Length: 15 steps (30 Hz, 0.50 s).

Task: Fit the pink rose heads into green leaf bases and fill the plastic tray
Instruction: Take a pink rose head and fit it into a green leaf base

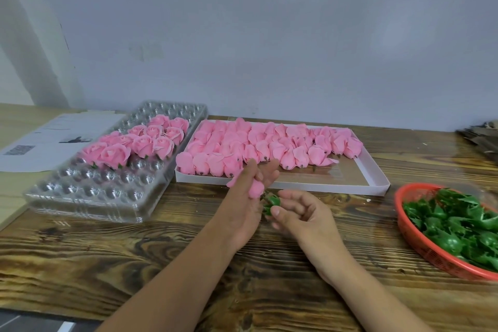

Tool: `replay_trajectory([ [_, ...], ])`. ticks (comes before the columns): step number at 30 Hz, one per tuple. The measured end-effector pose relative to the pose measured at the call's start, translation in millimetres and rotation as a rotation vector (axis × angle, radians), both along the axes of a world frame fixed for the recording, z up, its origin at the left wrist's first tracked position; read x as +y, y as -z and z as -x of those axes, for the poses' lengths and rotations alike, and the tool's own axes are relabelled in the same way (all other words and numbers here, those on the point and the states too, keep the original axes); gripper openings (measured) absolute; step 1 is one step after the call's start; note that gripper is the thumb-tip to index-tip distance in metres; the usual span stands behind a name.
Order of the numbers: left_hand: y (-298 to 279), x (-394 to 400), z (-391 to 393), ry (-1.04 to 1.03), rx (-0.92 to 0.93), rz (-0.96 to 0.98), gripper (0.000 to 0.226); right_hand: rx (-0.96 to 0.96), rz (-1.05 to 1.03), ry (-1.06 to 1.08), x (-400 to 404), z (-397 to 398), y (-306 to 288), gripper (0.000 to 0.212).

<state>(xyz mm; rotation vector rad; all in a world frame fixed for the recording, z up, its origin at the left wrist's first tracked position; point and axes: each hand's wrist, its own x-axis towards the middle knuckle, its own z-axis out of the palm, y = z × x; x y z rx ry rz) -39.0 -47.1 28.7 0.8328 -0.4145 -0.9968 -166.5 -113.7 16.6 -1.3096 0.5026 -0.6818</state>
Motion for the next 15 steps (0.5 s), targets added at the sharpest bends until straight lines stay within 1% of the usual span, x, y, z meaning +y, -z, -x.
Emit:
replay_trajectory([
  [3, 1.4, -2.1, -0.1, 0.018, -0.016, -0.013, 0.038, -0.010, -0.002, 0.001, -0.1, -0.4, 0.2, 0.024],
  [6, 4.4, -3.5, -1.7, 0.047, -0.037, -0.036, 0.031, -0.025, -0.009, -0.003, -0.9, -0.4, 0.3, 0.024],
  [10, 6.7, -4.4, -0.7, 0.055, -0.058, -0.031, 0.049, -0.049, -0.021, -0.013, -1.2, -2.4, 0.7, 0.024],
  [13, 2.8, -3.7, 1.8, 0.040, -0.038, -0.040, 0.060, -0.063, -0.011, -0.015, 0.9, -5.7, 2.3, 0.025],
  [14, 1.6, -3.2, 2.1, 0.040, -0.027, -0.046, 0.058, -0.062, 0.006, -0.016, 1.4, -6.9, 2.9, 0.026],
  [15, 1.7, -2.8, 1.5, 0.037, -0.019, -0.050, 0.048, -0.057, 0.031, -0.014, 1.8, -7.9, 3.7, 0.028],
])
